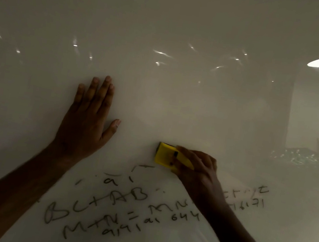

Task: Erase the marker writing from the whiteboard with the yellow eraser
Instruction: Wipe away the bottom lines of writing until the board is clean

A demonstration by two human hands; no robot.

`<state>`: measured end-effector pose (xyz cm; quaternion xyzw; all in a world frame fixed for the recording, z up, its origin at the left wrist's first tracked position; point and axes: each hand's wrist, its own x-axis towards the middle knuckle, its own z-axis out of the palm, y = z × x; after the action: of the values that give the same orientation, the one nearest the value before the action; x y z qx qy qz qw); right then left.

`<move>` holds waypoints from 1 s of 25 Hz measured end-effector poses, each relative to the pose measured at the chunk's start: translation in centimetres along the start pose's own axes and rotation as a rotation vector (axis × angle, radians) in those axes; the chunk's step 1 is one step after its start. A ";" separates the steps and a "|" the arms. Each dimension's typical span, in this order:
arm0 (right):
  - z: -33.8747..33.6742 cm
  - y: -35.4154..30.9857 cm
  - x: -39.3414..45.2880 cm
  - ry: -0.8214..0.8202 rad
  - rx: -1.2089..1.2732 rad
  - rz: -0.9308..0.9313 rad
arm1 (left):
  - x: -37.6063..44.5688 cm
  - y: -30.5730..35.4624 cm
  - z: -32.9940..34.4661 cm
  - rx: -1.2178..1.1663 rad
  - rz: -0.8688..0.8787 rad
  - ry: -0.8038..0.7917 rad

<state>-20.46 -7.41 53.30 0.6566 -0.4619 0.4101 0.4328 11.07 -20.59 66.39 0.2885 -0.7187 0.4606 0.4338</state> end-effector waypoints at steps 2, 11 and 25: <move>1.5 -2.5 0.4 -0.014 0.041 -0.021 | -0.1 -0.1 0.0 0.012 0.013 -0.001; -0.6 0.4 -6.2 -0.151 -0.043 -0.108 | -2.7 -2.9 -0.4 0.023 0.000 0.006; 1.4 -3.4 -5.5 -0.210 -0.089 -0.271 | -3.9 -4.3 -0.6 0.031 0.005 0.018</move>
<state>-18.26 -6.65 47.09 0.7322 -0.4296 0.2566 0.4621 16.59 -21.74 64.85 0.2891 -0.7082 0.4756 0.4344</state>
